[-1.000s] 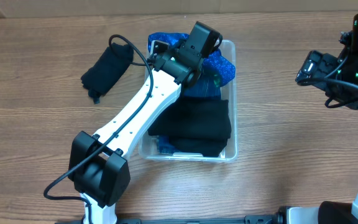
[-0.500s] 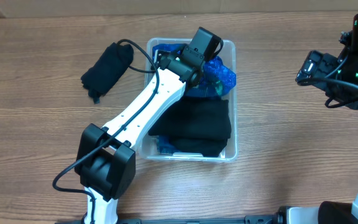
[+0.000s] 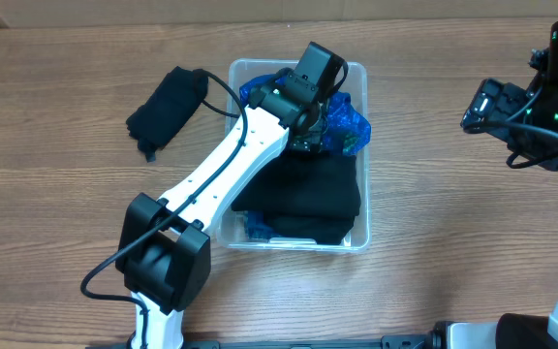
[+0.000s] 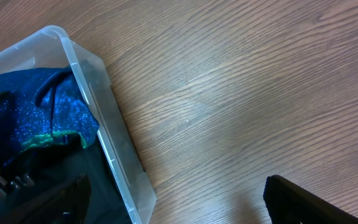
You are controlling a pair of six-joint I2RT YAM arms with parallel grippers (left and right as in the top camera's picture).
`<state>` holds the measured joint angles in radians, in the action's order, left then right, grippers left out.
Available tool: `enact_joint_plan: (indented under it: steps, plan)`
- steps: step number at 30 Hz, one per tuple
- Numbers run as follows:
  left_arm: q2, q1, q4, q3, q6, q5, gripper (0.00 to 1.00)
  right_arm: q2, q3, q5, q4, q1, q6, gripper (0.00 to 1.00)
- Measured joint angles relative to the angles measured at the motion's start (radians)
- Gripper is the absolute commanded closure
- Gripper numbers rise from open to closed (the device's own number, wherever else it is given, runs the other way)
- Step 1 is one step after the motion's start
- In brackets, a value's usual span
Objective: Pack container
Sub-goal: 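Press and spread the blue fabric in the bin's top end with the left gripper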
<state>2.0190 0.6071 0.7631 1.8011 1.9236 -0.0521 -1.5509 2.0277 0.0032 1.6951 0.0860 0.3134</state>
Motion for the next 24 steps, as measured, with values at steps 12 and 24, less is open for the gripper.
enact_joint_plan:
  steps: [12, 24]
  plan:
    - [-0.174, 0.000, 0.171, 0.000, 0.041, 0.109, 0.05, 0.000, 0.000, 0.000, 0.000, 0.000, 0.000, 0.07]
    - [-0.203, 0.000, -0.090, 0.000, -0.597, -0.002, 0.69, 0.000, 0.000, 0.000, 0.000, 0.000, 0.000, 0.07]
